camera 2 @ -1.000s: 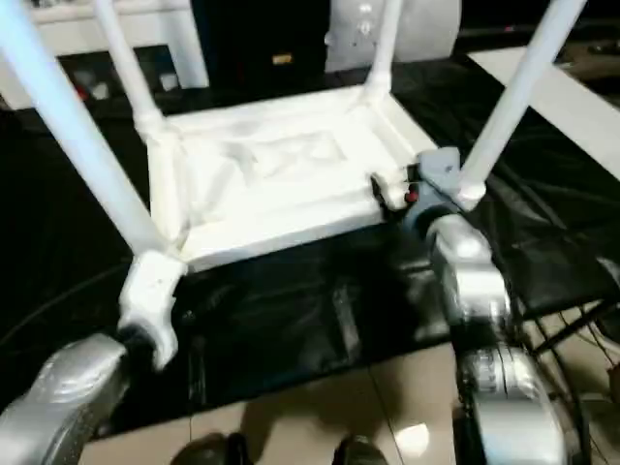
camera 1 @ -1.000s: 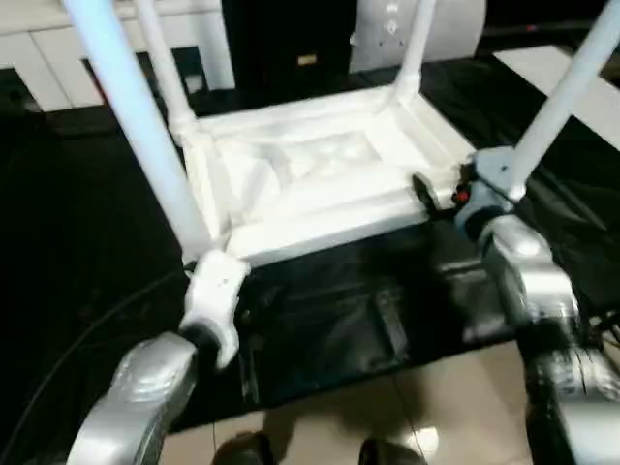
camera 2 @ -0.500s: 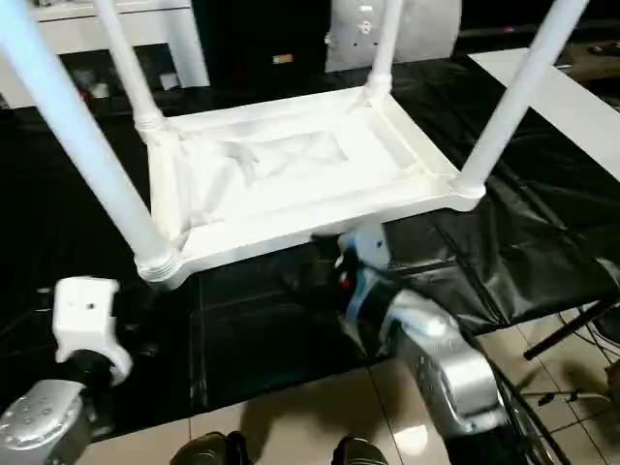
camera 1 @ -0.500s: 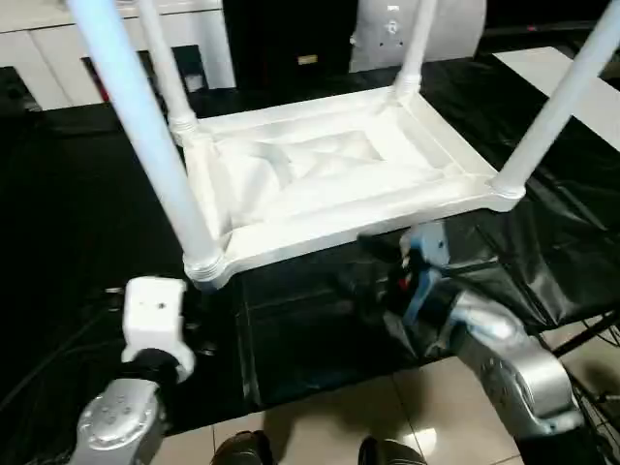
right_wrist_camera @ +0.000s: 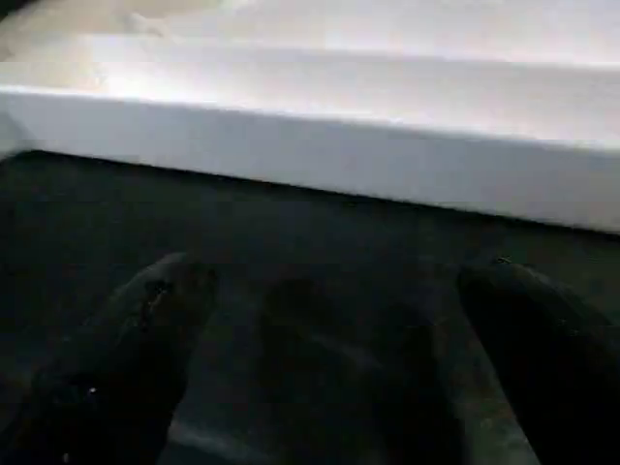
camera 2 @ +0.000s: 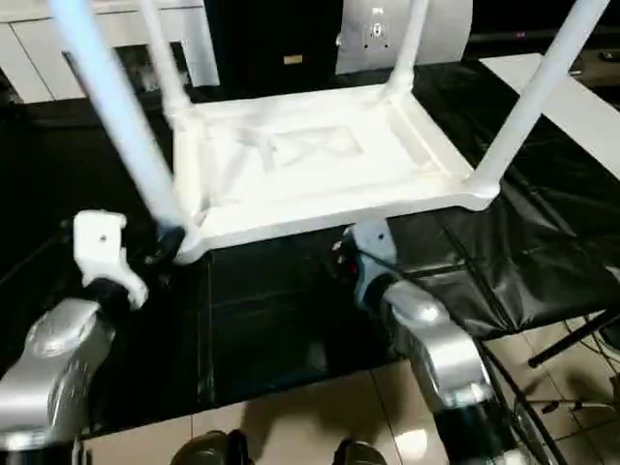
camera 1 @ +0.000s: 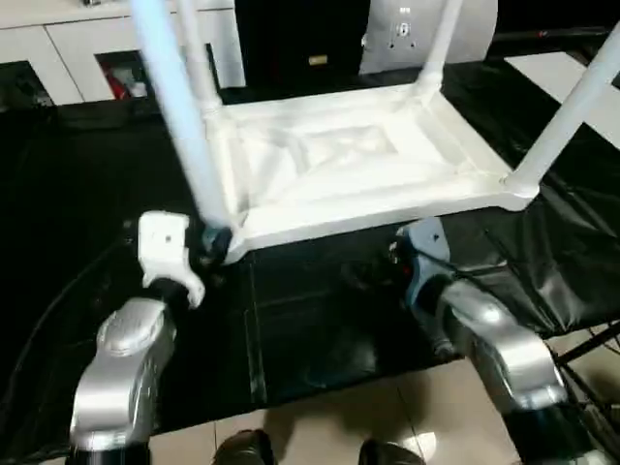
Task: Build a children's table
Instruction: Rotate table base
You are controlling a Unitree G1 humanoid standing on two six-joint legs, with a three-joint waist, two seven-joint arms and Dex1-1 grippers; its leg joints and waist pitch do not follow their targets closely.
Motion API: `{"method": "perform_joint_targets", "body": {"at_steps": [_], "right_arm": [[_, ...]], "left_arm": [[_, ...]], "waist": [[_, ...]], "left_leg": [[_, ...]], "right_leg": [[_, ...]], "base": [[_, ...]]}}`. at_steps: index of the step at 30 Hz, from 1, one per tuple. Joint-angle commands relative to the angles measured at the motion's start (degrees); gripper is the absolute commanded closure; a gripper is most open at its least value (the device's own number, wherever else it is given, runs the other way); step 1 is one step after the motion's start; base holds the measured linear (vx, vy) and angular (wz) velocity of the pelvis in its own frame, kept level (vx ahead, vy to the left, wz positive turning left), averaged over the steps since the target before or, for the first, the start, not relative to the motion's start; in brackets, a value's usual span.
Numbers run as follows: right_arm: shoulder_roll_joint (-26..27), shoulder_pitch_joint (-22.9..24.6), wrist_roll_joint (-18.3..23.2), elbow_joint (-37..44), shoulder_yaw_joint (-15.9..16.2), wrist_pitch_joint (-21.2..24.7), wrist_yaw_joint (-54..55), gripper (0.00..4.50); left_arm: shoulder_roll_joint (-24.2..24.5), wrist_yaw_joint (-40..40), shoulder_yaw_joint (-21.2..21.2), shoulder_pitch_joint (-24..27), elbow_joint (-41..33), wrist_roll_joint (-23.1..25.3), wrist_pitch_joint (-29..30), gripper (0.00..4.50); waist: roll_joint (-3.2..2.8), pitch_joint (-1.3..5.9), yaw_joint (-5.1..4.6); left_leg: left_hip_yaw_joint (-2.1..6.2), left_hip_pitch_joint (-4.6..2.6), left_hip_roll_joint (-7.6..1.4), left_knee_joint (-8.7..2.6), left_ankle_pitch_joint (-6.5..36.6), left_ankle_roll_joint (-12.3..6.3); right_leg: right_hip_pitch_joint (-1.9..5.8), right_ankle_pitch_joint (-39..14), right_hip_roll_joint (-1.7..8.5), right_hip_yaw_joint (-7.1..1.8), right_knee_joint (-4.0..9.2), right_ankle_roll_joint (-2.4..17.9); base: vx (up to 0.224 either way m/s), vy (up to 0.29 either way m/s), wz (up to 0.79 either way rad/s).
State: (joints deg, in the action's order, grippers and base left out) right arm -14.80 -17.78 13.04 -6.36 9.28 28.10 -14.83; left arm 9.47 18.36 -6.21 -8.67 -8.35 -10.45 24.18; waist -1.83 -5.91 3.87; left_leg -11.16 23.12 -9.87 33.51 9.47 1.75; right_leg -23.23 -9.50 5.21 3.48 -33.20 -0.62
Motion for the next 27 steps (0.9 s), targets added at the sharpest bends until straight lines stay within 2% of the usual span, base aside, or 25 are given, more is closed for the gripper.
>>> {"method": "perform_joint_targets", "body": {"at_steps": [1,3,4,6,8,9,10,12,13,14,18,20,23,24,27], "right_arm": [[0.98,-2.13,-1.48,-5.29,-0.62,-1.45,1.63,0.0],[1.44,-3.63,-2.23,-7.62,-0.56,-2.47,1.97,0.0],[1.69,-4.29,-2.54,-8.23,-0.66,-2.87,2.01,0.0],[1.89,-4.57,-2.42,-8.15,-0.82,-2.89,1.77,0.0],[2.04,-4.87,-2.29,-7.93,-0.98,-3.74,0.86,0.0],[2.19,-4.93,-2.15,-7.96,-1.25,-4.4,0.39,0.0],[2.27,-4.87,-1.85,-7.75,-1.49,-4.77,-0.21,0.0],[2.43,-4.74,-1.46,-7.58,-1.87,-6.34,-1.18,0.0],[2.43,-4.74,-1.46,-7.58,-1.87,-6.34,-1.18,0.0],[2.53,-4.13,-0.42,-6.32,-2.15,-7.48,-2.63,0.0],[2.59,-3.6,0.42,-5.21,-2.25,-8.24,-4.03,0.0],[2.41,-3.8,-0.1,-6.25,-2.4,-8.15,-4.16,0.0],[1.9,-5.92,-2.06,-11.04,-3.13,-7.19,-2.21,0.0],[1.9,-5.92,-2.06,-11.04,-3.13,-7.19,-2.21,0.0],[1.79,-6.59,-2.48,-12.38,-3.33,-6.95,-1.87,0.0]], "left_arm": [[0.76,4.16,1.68,-3.58,4.23,-1.3,-2.62,1.99],[1.01,4.69,0.94,-6.22,8.11,-1.42,-3.49,1.99],[1.56,4.64,0.6,-7.72,10.53,-0.97,-3.83,1.99],[2.1,4.69,0.33,-8.66,12.08,-0.64,-4.31,1.78],[2.07,5.46,-1.09,-9.95,13.67,-2.27,-4.52,1.61],[2.09,6.46,-1.44,-10.43,14.35,-3.2,-5.09,1.55],[2.24,7.38,-1.55,-10.84,14.98,-3.77,-5.46,1.51],[3.04,8.46,-1.42,-11.74,17.08,-3.56,-7.37,1.44],[3.04,8.46,-1.42,-11.74,17.08,-3.56,-7.37,1.36],[3.43,9.15,-1.74,-12.08,18.09,-3.87,-8.34,1.36],[3.72,10.19,-1.89,-12.22,18.72,-4.49,-9.1,1.05],[4.45,13.84,-1.26,-13.33,20.9,-5.05,-10.45,0.79],[5.46,19.45,0.26,-17.09,26.22,-5.51,-12.11,0.65],[5.46,19.45,0.26,-17.09,26.22,-5.51,-12.11,0.65],[5.56,20.3,0.55,-18.21,27.74,-5.52,-12.53,0.31]], "waist": [[0.28,3.8,-0.25],[0.24,3.88,-0.16],[0.67,4.03,-0.14],[0.26,4.28,-0.12],[0.55,4.35,-0.39],[0.48,4.38,-0.36],[0.57,4.38,-0.31],[0.37,4.37,-0.27],[0.39,4.32,-0.29],[0.14,4.28,-0.24],[0.26,4.17,-0.38],[0.38,4.25,-0.32],[0.37,4.29,-0.22],[0.36,4.22,-0.2],[0.33,4.35,-0.17]], "left_leg": [[1.59,-1.85,-2.57,-4.66,16.83,1.23],[1.58,-1.72,-2.77,-4.64,15.33,0.96],[1.44,-1.78,-2.8,-4.5,13.92,0.55],[1.57,-1.52,-2.78,-4.34,11.38,-0.29],[1.39,-1.56,-2.78,-4.15,9.82,-1.23],[1.31,-1.54,-2.82,-4.03,8.75,-1.95],[1.21,-1.55,-2.83,-3.93,8.38,-2.52],[1.14,-1.64,-2.85,-3.88,8.46,-3.18],[1.16,-1.74,-2.92,-3.97,9.07,-3.16],[1.19,-1.87,-3.02,-4.03,9.85,-2.88],[1.28,-1.87,-3.17,-4.26,11.6,-2.06],[1.19,-1.91,-3.06,-4.18,11.3,-1.95],[1.11,-2.13,-2.95,-4.2,11.42,-1.43],[1.09,-2.12,-2.87,-4.21,11.57,-1.21],[1.2,-2.05,-3.04,-4.25,12.02,-0.53]], "right_leg": [[1.14,-14.83,2.74,-2.51,3.79,8.88],[1.47,-12.75,2.84,-2.52,3.45,9.38],[1.61,-11.11,2.84,-2.53,3.3,9.7],[2.05,-8.28,2.94,-2.44,2.7,10.55],[2.13,-6.01,2.86,-2.41,2.51,11.26],[2.19,-5.06,3.0,-2.42,2.43,11.98],[2.23,-5.02,3.09,-2.42,2.4,12.62],[2.13,-5.81,3.04,-2.42,2.54,13.0],[2.1,-6.65,2.96,-2.41,2.57,12.94],[2.05,-7.54,3.0,-2.41,2.68,12.9],[2.1,-9.07,3.01,-2.44,2.73,12.7],[2.04,-9.3,3.08,-2.5,2.73,12.81],[1.85,-10.2,3.01,-2.54,2.78,13.0],[1.75,-10.53,2.96,-2.53,2.84,13.06],[2.07,-9.44,3.16,-2.54,2.51,13.32]], "base": [[0.0,0.0,0.0],[0.0,0.0,0.0],[0.0,0.0,0.0],[0.0,0.0,0.0],[0.0,0.0,0.0],[0.0,0.0,0.0],[0.0,0.0,0.0],[0.0,0.0,0.0],[0.0,0.0,0.0],[0.0,0.0,0.0],[0.0,0.0,0.0],[0.0,0.0,0.0],[0.0,0.0,0.0],[0.0,0.0,0.0],[0.0,0.0,0.0]]}}
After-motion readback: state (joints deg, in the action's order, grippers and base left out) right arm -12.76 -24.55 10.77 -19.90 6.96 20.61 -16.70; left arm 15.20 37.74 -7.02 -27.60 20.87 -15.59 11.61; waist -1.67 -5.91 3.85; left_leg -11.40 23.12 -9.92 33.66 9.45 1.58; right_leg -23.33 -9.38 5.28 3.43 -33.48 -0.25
